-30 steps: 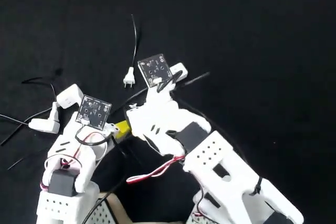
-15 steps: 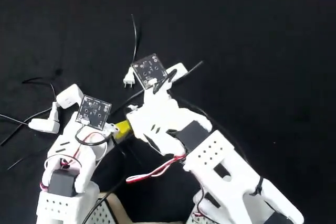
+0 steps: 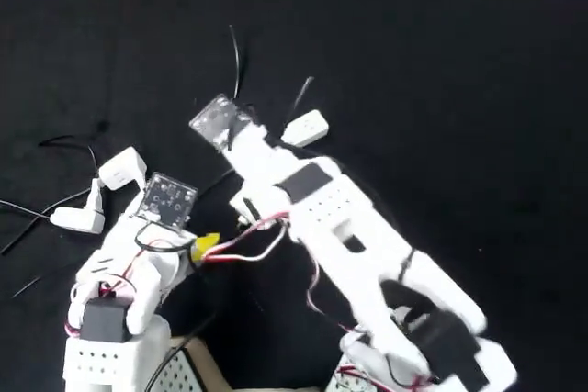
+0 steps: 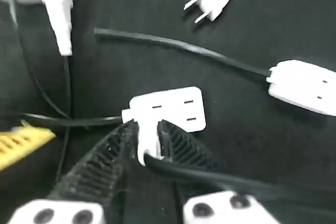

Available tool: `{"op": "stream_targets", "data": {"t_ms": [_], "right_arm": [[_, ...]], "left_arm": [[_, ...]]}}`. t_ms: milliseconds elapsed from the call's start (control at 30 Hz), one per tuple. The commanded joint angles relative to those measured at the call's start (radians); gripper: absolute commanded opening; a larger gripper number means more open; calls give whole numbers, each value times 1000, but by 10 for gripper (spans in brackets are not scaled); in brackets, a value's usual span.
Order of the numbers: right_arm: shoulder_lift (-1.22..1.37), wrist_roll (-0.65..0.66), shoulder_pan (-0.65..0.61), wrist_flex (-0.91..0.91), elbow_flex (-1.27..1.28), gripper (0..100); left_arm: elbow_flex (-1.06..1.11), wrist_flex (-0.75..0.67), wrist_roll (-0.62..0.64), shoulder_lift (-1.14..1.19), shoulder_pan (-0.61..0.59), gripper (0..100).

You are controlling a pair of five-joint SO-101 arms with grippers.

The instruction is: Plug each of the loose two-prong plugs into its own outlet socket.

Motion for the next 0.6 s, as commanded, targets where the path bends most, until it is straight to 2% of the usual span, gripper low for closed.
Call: {"op": "stream_targets", "data": {"t_ms": [0,133,300,567], "right_arm": [[33,43,14,0,-64,11],[35,61,49,-44,-45,11],[41,107,103,-164,-4,11],[42,107,106,-275,54,11]], "left_arm": [[-2,0,-14,-3,-76,343],[28,-2,-37,-3,-85,343],[97,-94,-89,-3,-85,343],[114,-109,-91,-3,-85,343]]}}
